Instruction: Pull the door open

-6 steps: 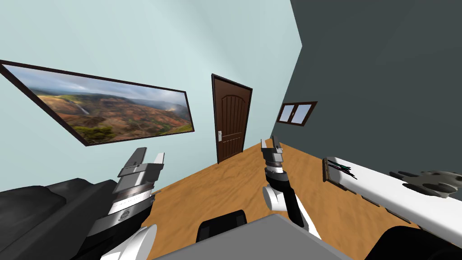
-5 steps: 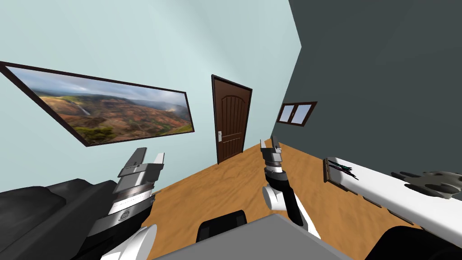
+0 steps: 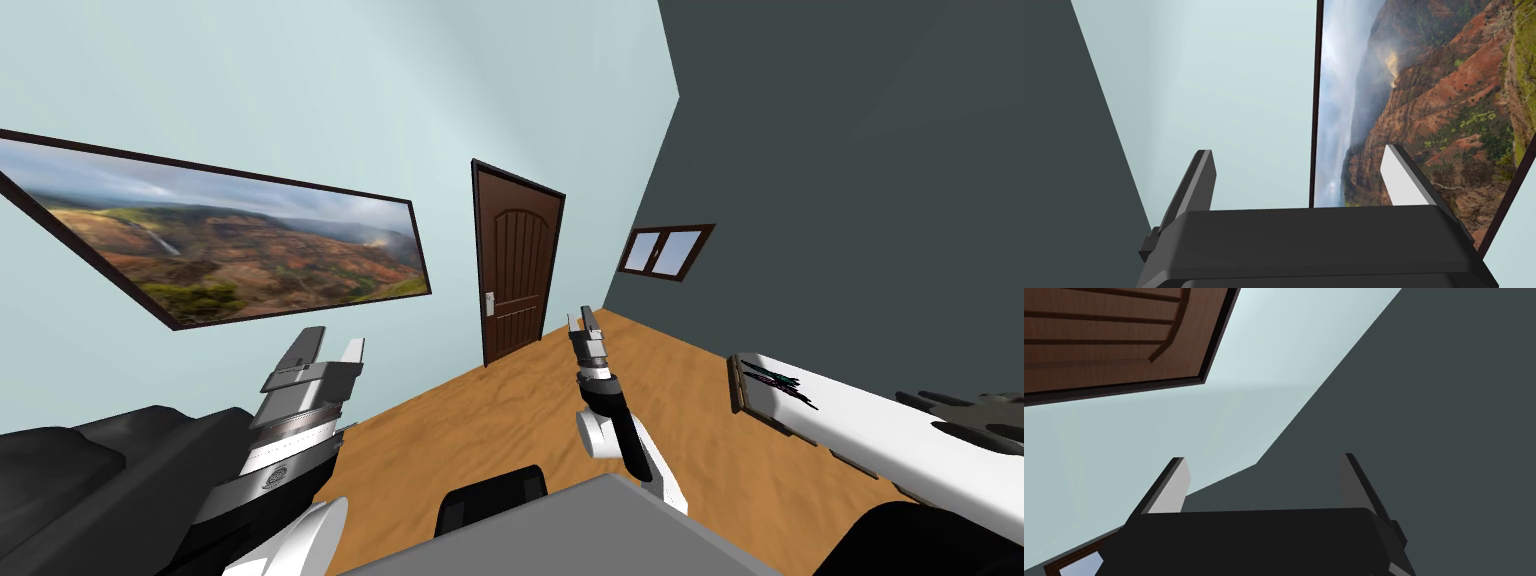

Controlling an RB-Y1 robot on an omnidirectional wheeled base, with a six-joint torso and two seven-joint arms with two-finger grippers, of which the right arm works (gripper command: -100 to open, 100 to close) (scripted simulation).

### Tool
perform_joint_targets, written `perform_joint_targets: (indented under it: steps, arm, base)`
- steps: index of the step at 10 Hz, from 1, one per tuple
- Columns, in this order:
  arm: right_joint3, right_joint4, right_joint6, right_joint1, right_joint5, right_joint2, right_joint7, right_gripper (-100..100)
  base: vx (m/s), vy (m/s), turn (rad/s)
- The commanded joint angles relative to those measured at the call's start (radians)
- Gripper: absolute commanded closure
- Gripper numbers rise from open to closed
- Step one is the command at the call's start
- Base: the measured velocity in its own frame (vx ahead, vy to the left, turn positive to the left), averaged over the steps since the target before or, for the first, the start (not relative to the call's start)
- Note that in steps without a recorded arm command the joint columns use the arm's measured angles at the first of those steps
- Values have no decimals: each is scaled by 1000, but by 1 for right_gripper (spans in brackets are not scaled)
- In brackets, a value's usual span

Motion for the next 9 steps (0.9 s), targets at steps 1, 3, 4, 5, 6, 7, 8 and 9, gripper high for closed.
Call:
perform_joint_targets:
  steps: [1,3,4,5,6,7,8,9]
  arm:
    - [-3,30,11,-22,13,-12,23,-100]
    - [-2,67,13,-40,30,-23,49,-100]
    - [-2,87,14,-50,39,-29,62,-100]
    - [-1,109,16,-60,49,-35,78,-100]
    - [-1,131,17,-71,58,-41,93,-100]
    - [-1,152,18,-81,68,-46,108,-100]
    - [0,175,20,-92,78,-52,123,-100]
    - [0,199,21,-104,89,-58,140,-100]
  base:
    - [99,27,10]
    - [84,10,15]
    - [80,17,15]
    - [76,24,16]
    - [89,30,15]
    - [97,31,15]
    - [89,35,14]
    - [92,29,21]
